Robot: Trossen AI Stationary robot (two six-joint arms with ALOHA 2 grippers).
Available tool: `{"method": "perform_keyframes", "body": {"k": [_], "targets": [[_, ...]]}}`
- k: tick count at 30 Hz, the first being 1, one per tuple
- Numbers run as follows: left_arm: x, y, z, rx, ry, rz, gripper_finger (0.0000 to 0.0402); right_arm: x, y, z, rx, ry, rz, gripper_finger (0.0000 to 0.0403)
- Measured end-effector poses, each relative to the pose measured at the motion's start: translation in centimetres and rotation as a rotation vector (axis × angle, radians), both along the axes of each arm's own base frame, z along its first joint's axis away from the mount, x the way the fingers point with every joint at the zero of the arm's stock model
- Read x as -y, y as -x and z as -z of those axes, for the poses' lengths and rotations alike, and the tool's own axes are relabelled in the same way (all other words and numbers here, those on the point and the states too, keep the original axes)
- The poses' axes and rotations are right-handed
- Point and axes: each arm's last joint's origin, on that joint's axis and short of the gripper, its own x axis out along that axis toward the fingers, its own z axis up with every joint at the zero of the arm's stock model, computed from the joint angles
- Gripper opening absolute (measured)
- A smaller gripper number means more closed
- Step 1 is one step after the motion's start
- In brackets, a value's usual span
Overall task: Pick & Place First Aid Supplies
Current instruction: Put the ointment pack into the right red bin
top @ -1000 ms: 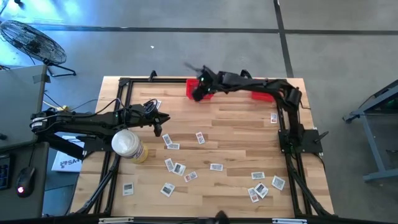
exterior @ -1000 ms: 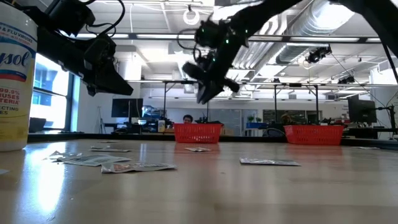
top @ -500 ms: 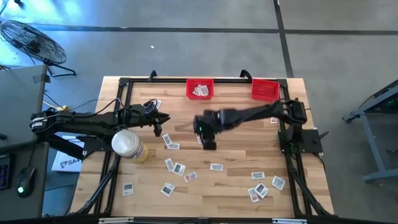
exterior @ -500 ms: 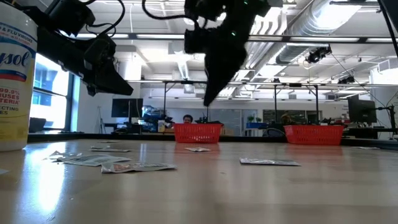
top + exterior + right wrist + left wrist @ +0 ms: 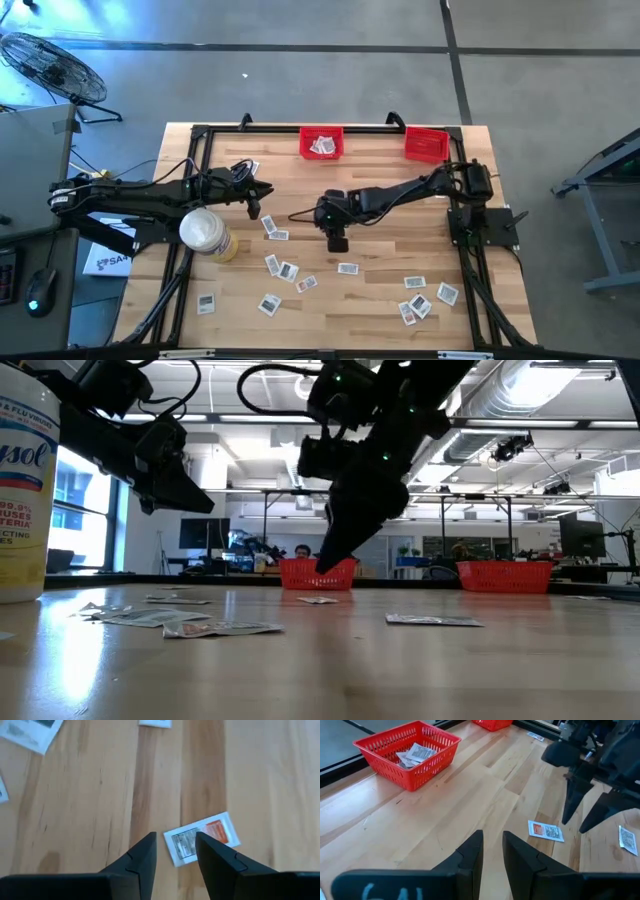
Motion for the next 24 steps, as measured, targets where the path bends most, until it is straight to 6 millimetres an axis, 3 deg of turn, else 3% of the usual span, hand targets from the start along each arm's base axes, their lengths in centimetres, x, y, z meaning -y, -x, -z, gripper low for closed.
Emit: {"method": "perform_keyframes", "body": {"k": [8,16,24], "targets": [[0.0,0.0,0.0,0.001,0.0,0.0,0.0071,0.0,-0.7,2.5,-0.025,0.015,-0.042,0.0128],[0.0,0.0,0.0,0.0,0.0,0.0,0.0071,0.1,-0.7,2.7,-0.032,0.018,-0.039,0.0107],[0.0,0.0,0.0,0.0,0.0,-0.001,0.0071,0.0,-0.8,4.9,-0.096,0.098,-0.055,0.0081]]}}
